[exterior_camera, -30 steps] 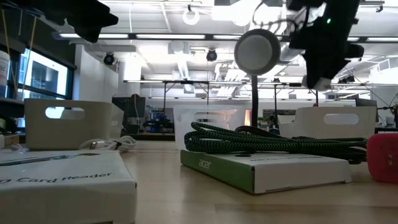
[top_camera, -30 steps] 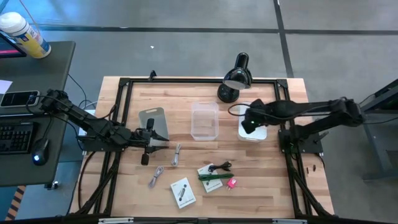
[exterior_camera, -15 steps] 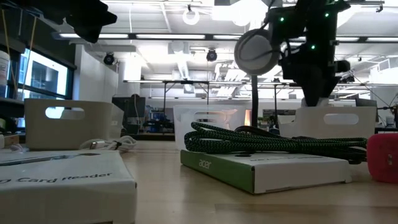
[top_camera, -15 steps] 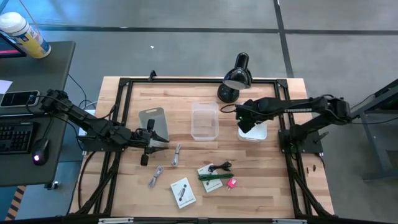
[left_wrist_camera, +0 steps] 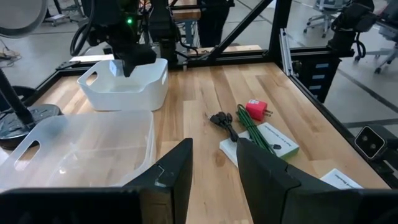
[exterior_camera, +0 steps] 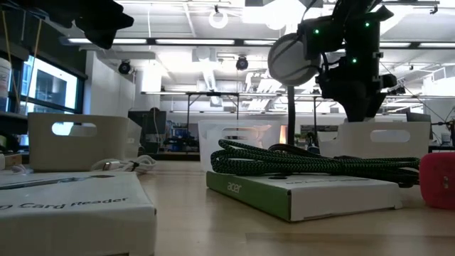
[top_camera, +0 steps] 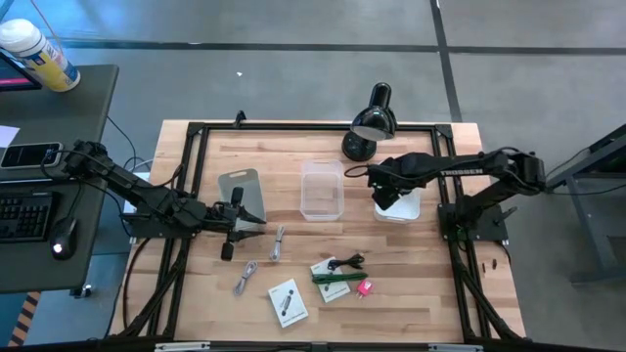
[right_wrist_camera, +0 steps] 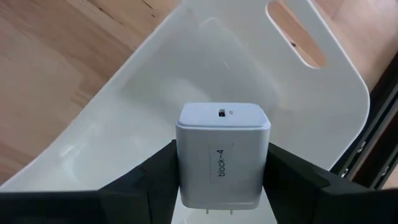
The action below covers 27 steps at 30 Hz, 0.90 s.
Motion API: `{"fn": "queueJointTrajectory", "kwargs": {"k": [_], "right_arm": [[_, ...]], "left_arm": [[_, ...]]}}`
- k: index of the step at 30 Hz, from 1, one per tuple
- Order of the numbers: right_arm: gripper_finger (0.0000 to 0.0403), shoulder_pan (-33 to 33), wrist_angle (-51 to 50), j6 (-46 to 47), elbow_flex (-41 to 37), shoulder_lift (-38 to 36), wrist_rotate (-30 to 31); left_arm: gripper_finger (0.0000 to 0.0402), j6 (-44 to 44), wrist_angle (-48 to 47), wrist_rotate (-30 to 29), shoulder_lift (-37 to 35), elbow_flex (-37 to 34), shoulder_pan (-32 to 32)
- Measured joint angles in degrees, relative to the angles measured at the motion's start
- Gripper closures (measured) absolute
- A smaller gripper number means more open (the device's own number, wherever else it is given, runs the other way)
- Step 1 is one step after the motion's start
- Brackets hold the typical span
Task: Pick and place items into bin
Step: Put the white charger adapter into the white bin, then put the pink charger adapter into the white bin
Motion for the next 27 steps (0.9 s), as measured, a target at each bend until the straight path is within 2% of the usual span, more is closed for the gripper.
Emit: {"fn": "queueJointTrajectory", "kwargs": {"k": [7, 15, 21, 27], "right_arm": [[0.0169, 0.0, -0.4, -0.5, 0.0, 0.0, -0.1], [0.0165, 0.9, 0.1, -0.5, 0.0, -1.2, -0.1], [0.0164, 4.1, 1.5, 0.5, 0.0, -6.5, -0.1], [0.0164, 10.3, 4.8, 0.8, 0.0, -10.9, -1.7]], "left_arm": [[0.0289, 0.0, 0.0, 0.0, 0.0, 0.0, 0.0], [0.0289, 0.2, -0.1, 0.0, 0.0, 0.0, 0.0], [0.0289, 0.2, -0.1, 0.0, 0.0, 0.0, 0.0], [0.0289, 0.2, -0.1, 0.0, 0.0, 0.0, 0.0]]}}
